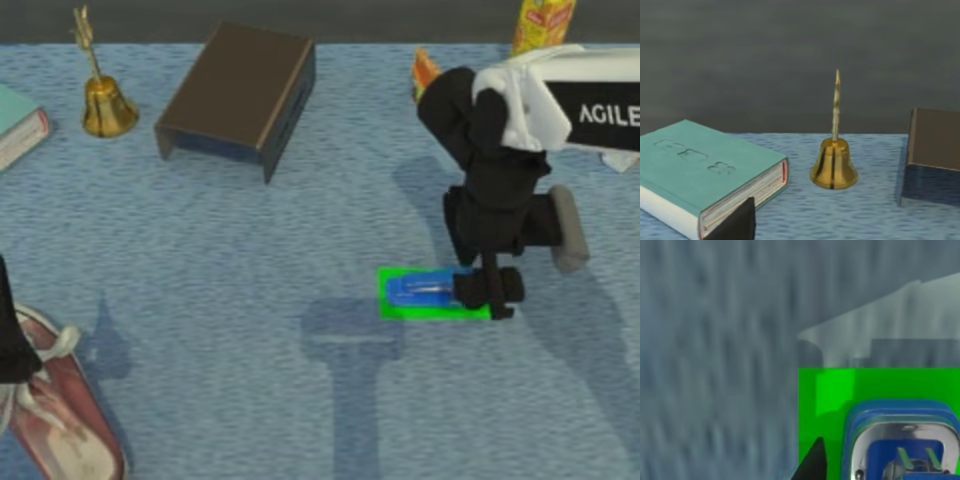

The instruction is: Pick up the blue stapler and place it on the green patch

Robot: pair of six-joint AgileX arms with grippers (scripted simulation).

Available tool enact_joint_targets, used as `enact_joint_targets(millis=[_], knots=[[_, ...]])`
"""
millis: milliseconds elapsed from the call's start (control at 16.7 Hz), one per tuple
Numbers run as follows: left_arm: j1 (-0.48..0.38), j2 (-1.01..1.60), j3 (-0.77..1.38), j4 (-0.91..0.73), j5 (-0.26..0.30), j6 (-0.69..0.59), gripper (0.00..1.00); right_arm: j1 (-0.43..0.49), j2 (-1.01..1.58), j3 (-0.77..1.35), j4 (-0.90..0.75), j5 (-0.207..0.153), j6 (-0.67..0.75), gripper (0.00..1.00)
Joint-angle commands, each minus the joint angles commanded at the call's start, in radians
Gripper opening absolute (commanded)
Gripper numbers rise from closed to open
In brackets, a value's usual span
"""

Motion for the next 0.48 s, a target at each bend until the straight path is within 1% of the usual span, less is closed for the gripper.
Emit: enact_joint_targets(millis=[120,180,480], knots=[[0.000,0.000,0.000,0.000,0.000,0.000,1.00,0.000,0.000,0.000,0.000,0.000,0.000,0.98],[0.000,0.000,0.000,0.000,0.000,0.000,1.00,0.000,0.000,0.000,0.000,0.000,0.000,1.00],[0.000,0.000,0.000,0.000,0.000,0.000,1.00,0.000,0.000,0.000,0.000,0.000,0.000,1.00]])
